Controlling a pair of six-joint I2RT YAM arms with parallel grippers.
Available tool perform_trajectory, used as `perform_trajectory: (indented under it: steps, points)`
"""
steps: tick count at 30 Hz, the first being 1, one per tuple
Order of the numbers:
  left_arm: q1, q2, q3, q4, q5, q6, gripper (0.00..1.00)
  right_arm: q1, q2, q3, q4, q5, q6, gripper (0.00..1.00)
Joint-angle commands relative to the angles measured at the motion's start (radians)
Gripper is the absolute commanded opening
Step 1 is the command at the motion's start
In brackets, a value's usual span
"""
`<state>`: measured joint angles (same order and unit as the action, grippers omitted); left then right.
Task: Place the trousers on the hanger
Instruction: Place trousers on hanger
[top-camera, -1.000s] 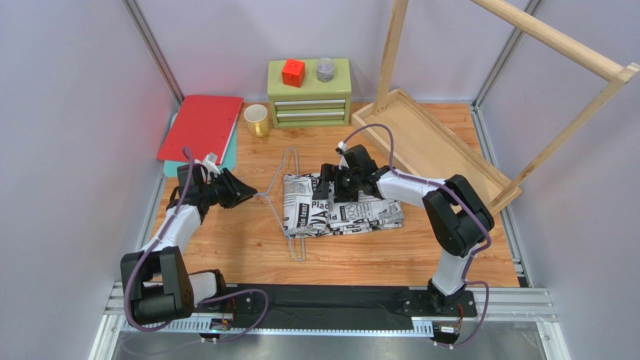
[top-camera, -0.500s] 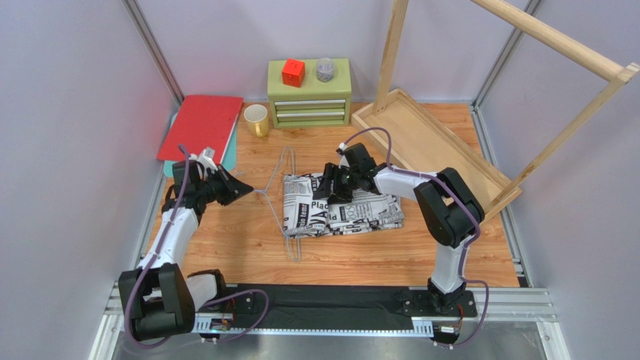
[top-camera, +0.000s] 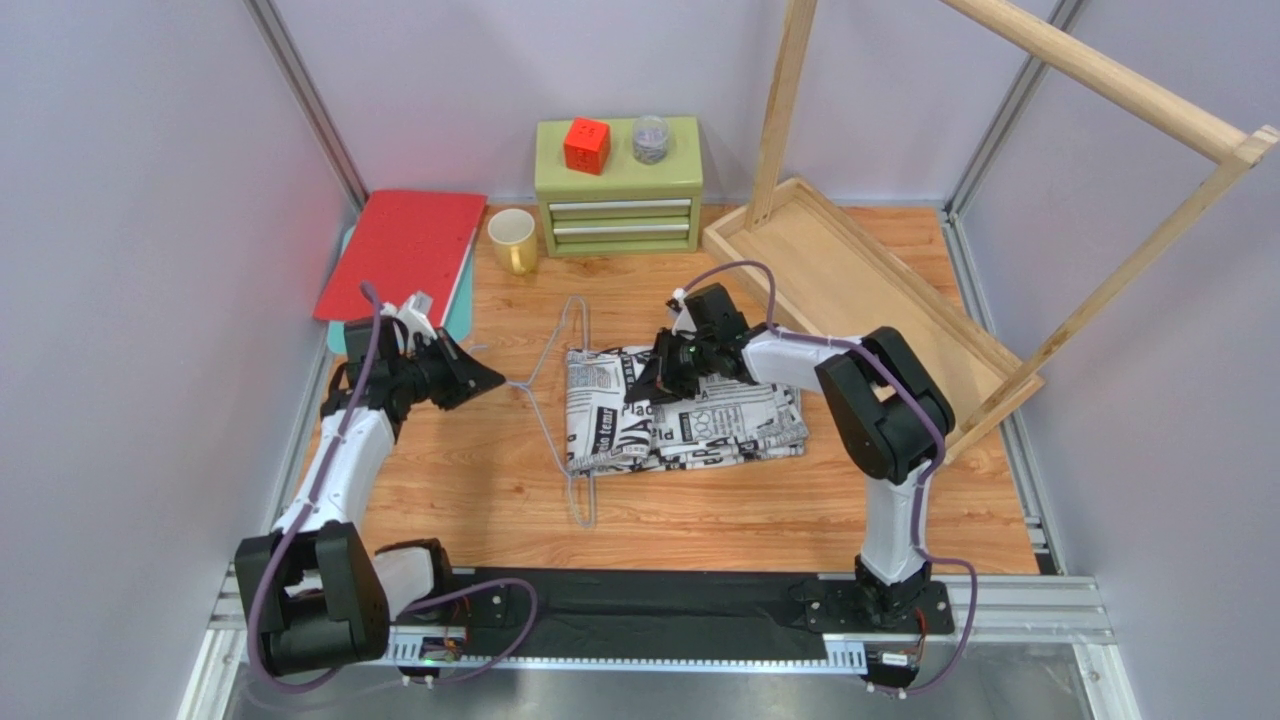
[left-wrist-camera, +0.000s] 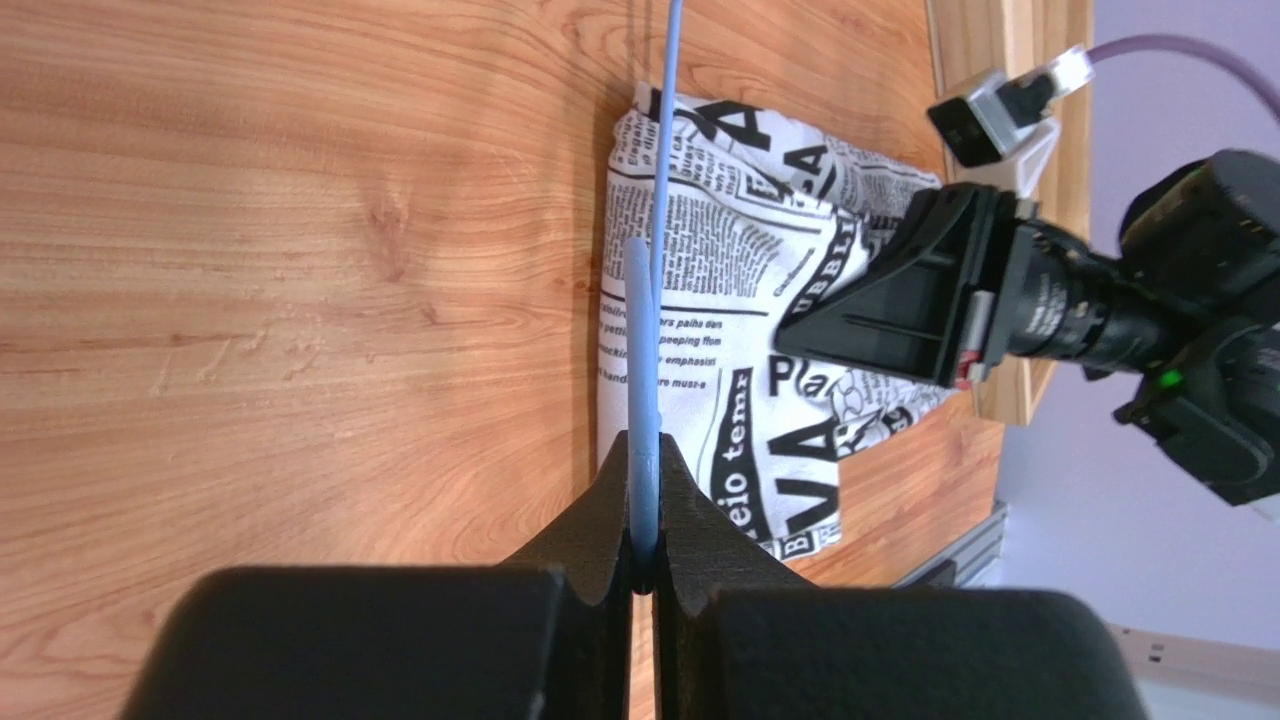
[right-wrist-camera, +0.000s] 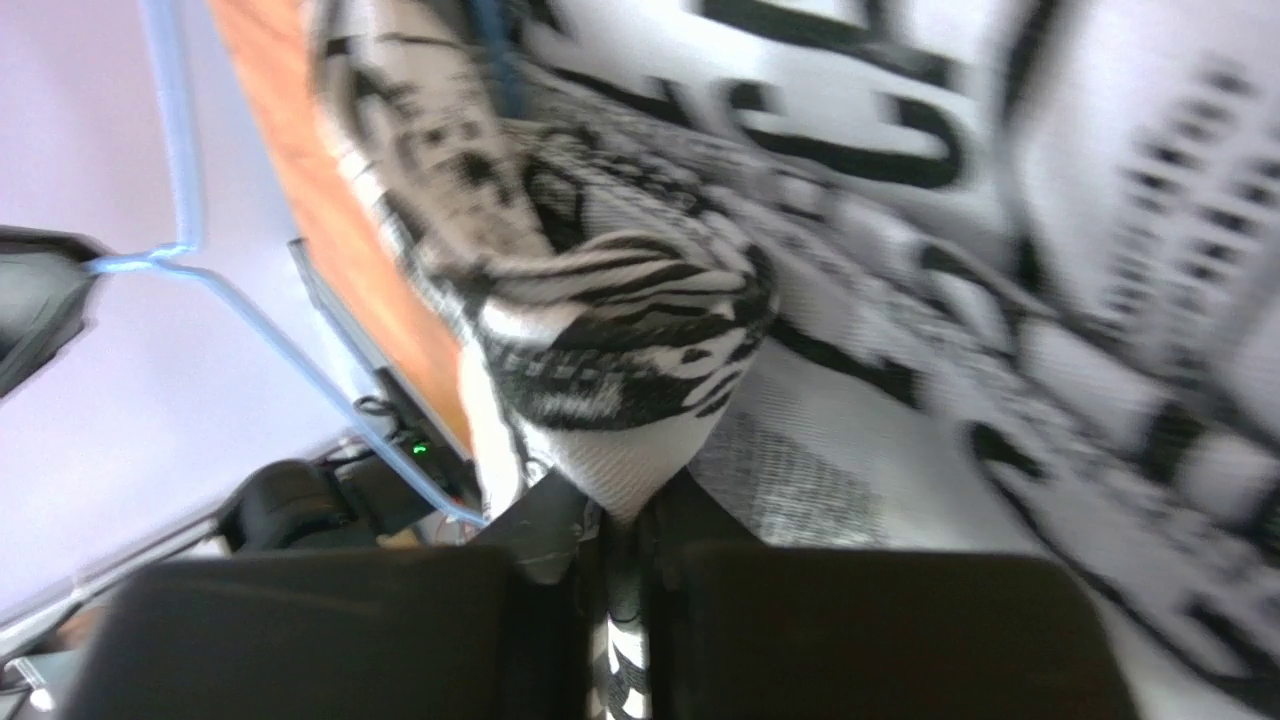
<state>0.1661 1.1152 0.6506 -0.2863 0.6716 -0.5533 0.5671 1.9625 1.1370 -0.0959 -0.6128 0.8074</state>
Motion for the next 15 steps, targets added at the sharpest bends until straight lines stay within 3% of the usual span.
perform_trajectory:
  steps: [1,7,15]
  points:
    - [0.001,0.026,0.058,-0.063,-0.010,0.090,0.00,-0.001,-0.042,0.107,0.025,-0.094,-0.007,0.00]
    - [0.001,0.052,0.050,-0.037,0.013,0.067,0.00,0.001,-0.117,0.176,0.019,-0.131,0.035,0.00]
    - [-0.039,0.100,0.009,0.140,0.055,-0.072,0.00,0.045,-0.151,0.291,0.041,-0.166,0.121,0.00]
